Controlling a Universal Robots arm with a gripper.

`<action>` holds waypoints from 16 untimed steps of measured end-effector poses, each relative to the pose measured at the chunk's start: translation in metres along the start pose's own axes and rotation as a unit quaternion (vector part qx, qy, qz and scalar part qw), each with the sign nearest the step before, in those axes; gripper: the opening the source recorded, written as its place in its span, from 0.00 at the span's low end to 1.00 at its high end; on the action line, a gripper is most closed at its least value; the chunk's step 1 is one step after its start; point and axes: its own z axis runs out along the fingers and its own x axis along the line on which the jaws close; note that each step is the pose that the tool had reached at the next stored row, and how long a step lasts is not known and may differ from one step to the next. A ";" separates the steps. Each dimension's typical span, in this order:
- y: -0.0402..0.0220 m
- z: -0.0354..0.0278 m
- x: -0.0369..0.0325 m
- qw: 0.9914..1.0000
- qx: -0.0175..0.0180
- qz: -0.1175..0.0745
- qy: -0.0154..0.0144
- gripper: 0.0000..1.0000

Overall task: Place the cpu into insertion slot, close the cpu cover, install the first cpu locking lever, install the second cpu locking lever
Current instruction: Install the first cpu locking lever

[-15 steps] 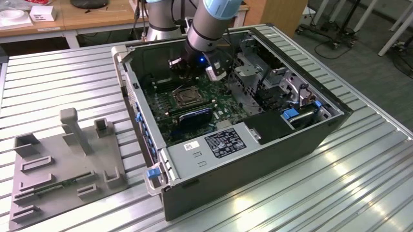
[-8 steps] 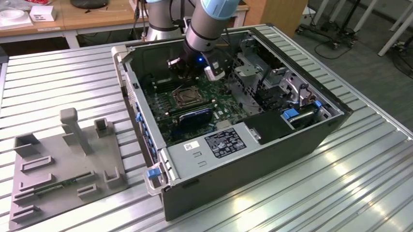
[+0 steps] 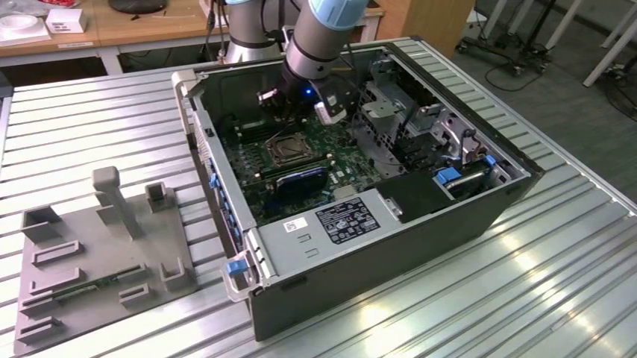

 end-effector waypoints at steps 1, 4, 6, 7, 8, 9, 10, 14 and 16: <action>0.0000 0.0000 0.0000 1.000 0.001 0.000 0.000 0.11; -0.0001 0.0001 0.0000 1.000 0.003 0.000 -0.001 0.11; -0.0002 0.0007 -0.0001 1.000 0.003 0.000 -0.001 0.11; -0.0004 0.0013 -0.0002 1.000 0.003 0.000 -0.001 0.11; -0.0007 0.0019 -0.0003 1.000 0.003 0.000 -0.001 0.11; -0.0009 0.0026 -0.0004 1.000 0.003 0.000 -0.002 0.11; -0.0012 0.0034 -0.0005 1.000 0.003 0.000 -0.002 0.11; -0.0019 0.0055 -0.0010 1.000 0.003 0.000 -0.002 0.11; -0.0022 0.0064 -0.0016 1.000 0.003 0.000 -0.002 0.11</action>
